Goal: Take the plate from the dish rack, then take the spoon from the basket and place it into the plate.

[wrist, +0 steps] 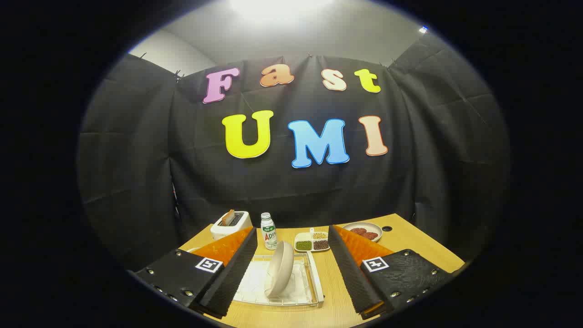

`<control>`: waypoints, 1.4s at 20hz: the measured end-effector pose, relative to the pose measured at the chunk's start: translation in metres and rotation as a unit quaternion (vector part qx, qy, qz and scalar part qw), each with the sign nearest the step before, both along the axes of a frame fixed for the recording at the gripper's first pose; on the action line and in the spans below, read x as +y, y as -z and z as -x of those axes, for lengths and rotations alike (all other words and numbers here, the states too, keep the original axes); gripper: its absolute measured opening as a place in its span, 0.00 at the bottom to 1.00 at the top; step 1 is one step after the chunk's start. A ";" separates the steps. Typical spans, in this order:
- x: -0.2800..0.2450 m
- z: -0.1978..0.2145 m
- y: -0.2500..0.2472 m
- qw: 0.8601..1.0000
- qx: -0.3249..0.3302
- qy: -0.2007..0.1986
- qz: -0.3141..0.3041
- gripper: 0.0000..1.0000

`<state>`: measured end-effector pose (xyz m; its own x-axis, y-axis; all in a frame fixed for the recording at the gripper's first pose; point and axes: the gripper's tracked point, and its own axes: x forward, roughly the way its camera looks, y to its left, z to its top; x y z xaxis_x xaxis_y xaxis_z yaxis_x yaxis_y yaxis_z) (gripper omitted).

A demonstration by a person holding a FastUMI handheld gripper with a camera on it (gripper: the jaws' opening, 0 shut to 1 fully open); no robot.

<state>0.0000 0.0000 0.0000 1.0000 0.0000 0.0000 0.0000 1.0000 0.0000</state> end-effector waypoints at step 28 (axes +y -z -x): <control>0.007 -0.080 0.081 0.990 0.133 -0.010 -0.040 0.89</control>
<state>0.0803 0.0071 -0.0812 0.9643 0.0315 -0.2629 -0.0100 0.9965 0.0828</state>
